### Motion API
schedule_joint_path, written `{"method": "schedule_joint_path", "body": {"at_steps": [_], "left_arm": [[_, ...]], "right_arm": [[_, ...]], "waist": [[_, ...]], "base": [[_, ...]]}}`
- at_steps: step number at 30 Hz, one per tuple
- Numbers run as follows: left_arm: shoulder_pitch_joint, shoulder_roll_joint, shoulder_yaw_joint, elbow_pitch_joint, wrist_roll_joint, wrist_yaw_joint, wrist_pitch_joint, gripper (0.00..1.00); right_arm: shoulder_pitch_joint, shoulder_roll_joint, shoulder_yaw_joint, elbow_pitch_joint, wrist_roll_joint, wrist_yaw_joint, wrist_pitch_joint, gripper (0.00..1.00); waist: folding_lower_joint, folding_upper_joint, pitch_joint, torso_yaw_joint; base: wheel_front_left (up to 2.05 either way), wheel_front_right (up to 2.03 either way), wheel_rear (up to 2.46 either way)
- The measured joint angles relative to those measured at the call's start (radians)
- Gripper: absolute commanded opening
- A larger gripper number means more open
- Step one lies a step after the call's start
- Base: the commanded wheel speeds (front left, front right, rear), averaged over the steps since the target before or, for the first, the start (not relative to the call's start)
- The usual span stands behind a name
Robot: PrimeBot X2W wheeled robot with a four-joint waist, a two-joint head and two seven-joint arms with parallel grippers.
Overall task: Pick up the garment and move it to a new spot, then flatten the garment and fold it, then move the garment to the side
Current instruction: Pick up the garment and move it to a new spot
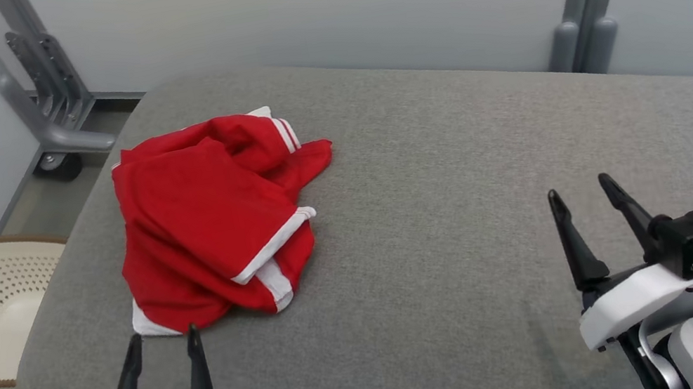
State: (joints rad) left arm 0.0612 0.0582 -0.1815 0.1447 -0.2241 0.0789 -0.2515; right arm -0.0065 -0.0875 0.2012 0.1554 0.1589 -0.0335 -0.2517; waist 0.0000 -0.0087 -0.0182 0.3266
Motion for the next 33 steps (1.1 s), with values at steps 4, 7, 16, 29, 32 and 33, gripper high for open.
{"method": "schedule_joint_path", "body": {"at_steps": [4,7,16,29,32,33], "left_arm": [[0.0,-0.003,0.04,-0.006,-0.002,0.002,0.0,1.0],[0.0,-0.002,0.052,-0.01,-0.003,0.002,0.0,1.0],[-0.042,0.001,0.066,-0.019,-0.011,0.002,0.0,1.0],[-0.232,0.024,0.134,0.056,-0.04,0.009,0.025,1.0],[-0.265,0.029,0.153,0.096,-0.047,0.01,0.044,1.0],[-0.272,0.031,0.16,0.11,-0.047,0.012,0.051,1.0]], "right_arm": [[0.0,0.015,0.03,0.004,0.0,0.007,0.0,1.0],[0.0,0.017,0.031,0.009,-0.001,0.007,0.0,1.0],[0.0,0.014,0.03,0.008,-0.011,0.007,0.0,1.0],[-0.016,-0.026,0.028,-0.016,-0.046,0.016,0.0,1.0],[-0.034,-0.04,0.03,-0.022,-0.053,0.024,0.0,1.0],[-0.039,-0.042,0.031,-0.023,-0.055,0.024,0.0,1.0]], "waist": [[0.0,0.0,-0.004,0.049],[0.0,0.0,-0.004,0.049],[0.0,0.0,0.016,-0.001],[0.0,0.0,0.098,-0.07],[0.0,0.0,0.125,-0.085],[0.0,0.0,0.134,-0.09]], "base": [[0.0,0.0,0.0],[0.0,0.0,0.0],[0.0,0.0,0.0],[0.0,0.0,0.0],[0.0,0.0,0.0],[0.0,0.0,0.0]]}}
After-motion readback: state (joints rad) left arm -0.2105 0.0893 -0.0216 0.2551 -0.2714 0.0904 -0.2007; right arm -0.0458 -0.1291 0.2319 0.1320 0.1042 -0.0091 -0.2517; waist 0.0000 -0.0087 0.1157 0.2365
